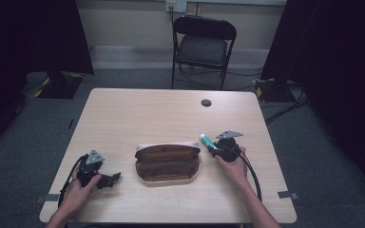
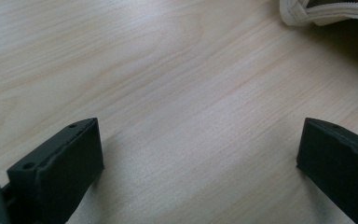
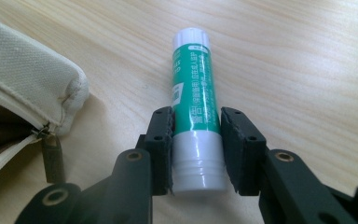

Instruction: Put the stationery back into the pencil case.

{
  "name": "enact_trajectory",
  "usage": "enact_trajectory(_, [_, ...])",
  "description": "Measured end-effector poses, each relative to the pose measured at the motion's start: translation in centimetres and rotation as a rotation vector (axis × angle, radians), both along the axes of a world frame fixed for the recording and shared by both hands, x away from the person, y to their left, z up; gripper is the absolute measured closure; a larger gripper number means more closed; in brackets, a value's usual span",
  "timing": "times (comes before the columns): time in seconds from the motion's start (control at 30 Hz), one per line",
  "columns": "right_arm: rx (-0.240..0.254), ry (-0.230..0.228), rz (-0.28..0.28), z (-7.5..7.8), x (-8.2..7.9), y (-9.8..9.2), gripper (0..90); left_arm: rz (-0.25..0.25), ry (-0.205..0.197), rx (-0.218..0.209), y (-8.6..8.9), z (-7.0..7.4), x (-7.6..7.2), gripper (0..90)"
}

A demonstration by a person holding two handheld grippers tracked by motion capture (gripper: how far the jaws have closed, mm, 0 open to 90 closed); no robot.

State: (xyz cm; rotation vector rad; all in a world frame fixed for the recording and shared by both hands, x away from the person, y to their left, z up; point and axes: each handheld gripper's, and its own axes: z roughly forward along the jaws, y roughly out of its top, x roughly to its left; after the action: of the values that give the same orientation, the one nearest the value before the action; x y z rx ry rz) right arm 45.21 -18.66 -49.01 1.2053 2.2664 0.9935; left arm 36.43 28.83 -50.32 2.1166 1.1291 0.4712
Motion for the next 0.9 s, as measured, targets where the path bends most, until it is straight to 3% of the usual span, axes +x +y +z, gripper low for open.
enact_trajectory(0.2, [-0.002,0.018,-0.015,0.2,-0.7,-0.8,65.7,0.000,0.000,0.000,0.0,0.0,0.0,0.0])
enact_trajectory(0.4, [-0.020,0.002,-0.005,0.1,-1.6,-1.3,65.0,0.000,0.000,0.000,0.0,0.0,0.0,0.0])
enact_trajectory(0.57, [-0.024,-0.009,-0.004,-0.3,-1.3,-1.2,61.5,-0.001,0.000,0.000,0.0,0.0,0.0,0.0])
enact_trajectory(0.67, [0.002,-0.008,-0.004,-0.5,-1.1,-1.3,61.0,0.000,0.000,-0.001,0.0,0.0,0.0,0.0])
enact_trajectory(0.9, [0.006,-0.002,-0.022,-0.4,-1.1,-1.2,65.6,0.000,0.000,0.001,0.0,0.0,0.0,0.0])
